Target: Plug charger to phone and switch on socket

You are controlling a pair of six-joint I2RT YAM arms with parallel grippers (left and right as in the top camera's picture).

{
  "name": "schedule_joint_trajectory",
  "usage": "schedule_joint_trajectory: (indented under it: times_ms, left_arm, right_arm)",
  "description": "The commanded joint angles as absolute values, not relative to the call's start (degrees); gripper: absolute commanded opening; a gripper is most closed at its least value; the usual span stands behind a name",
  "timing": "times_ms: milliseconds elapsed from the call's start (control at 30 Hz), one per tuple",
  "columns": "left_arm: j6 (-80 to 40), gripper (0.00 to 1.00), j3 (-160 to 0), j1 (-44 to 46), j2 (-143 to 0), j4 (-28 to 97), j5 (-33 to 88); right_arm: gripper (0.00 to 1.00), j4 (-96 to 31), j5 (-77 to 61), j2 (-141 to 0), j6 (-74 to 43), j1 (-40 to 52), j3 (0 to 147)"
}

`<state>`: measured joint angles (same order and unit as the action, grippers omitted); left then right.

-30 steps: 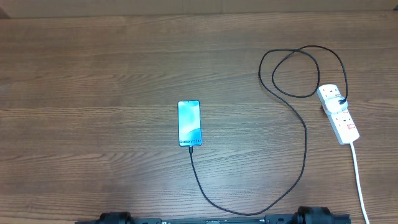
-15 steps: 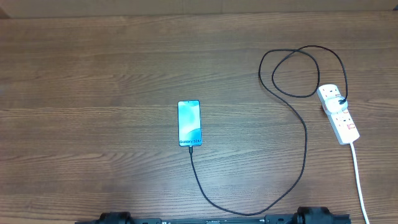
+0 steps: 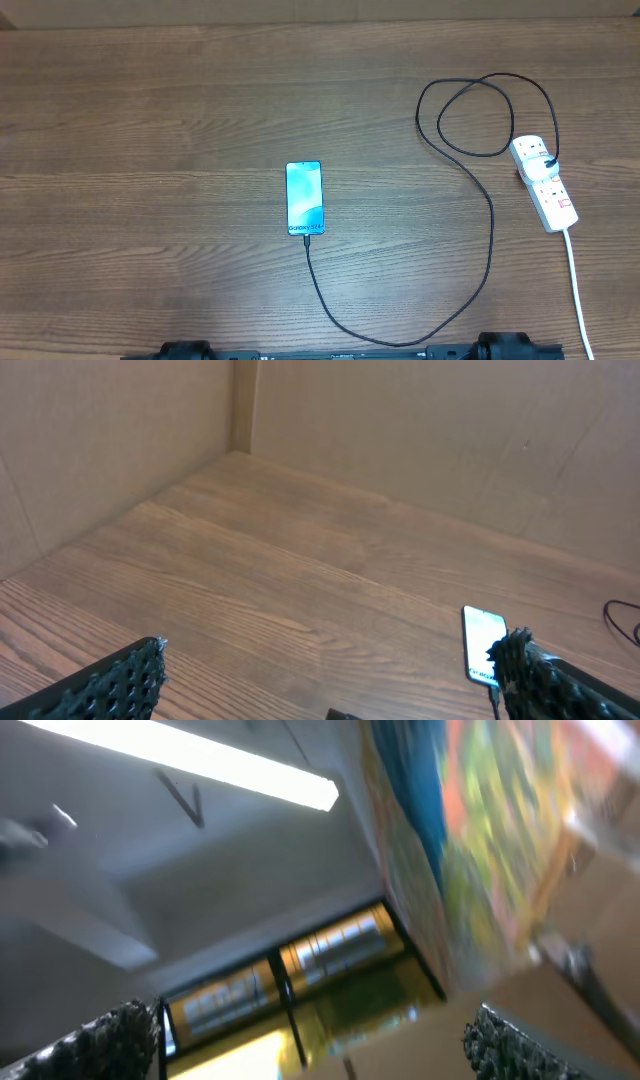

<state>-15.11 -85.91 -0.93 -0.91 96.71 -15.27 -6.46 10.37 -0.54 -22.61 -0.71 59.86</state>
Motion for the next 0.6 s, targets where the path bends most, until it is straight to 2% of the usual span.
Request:
schedule_joint_trajectory:
  times_ms: [0,333,433,567]
  left_arm:
    - [-15.64,1.00,-86.00,-0.71,-0.30,96.77,-15.84]
    - [-15.64,1.00,-86.00,-0.73,-0.30,96.77,-15.84]
    - [-15.64,1.00,-86.00,-0.71,-0.30,96.77,-15.84]
    - [-15.64,1.00,-86.00,-0.71,-0.30,96.77,-15.84]
  right_arm:
    - [1.00,-2.68,10.52,-0.32,-30.85,-0.67,48.53]
    - [1.00,22.35,10.52,-0.34,-34.74,-0.64,11.49]
    - [1.00,24.82,10.59,-0.34,-34.74,-0.64,4.97]
    - [1.00,21.82,11.64,-0.34,-34.74,-0.64,0.43]
